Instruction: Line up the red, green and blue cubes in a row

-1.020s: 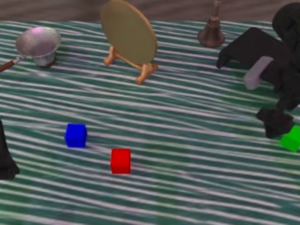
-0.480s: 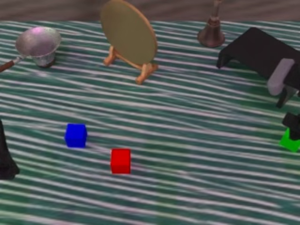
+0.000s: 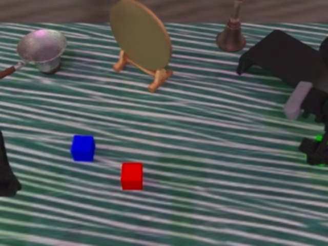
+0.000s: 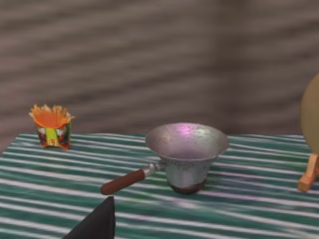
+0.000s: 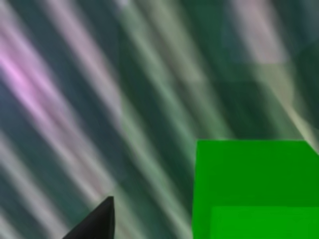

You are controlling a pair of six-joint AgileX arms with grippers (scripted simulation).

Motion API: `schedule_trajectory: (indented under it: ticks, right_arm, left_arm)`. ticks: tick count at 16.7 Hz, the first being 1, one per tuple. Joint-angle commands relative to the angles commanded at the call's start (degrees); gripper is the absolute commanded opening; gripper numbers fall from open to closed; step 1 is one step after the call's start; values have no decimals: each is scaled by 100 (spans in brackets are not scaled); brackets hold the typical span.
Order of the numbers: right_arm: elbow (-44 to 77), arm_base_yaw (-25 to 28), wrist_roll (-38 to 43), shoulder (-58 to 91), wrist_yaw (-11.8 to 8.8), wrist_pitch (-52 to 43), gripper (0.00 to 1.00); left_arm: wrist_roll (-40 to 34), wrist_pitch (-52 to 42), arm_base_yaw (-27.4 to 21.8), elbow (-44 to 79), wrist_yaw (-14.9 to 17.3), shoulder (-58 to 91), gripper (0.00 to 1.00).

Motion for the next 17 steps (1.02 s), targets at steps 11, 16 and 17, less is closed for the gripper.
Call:
schedule_trajectory:
  ticks: [11,16,17]
  right_arm:
    - [-428,-3,1,373,3,792,77]
    - [-428,-3,1,373,3,792,40]
    - [-428,-3,1,373,3,792,32]
  left_arm:
    - [0,0,0,0,0,0,100]
    - [0,0,0,0,0,0,100]
    - [0,0,0,0,0,0,100]
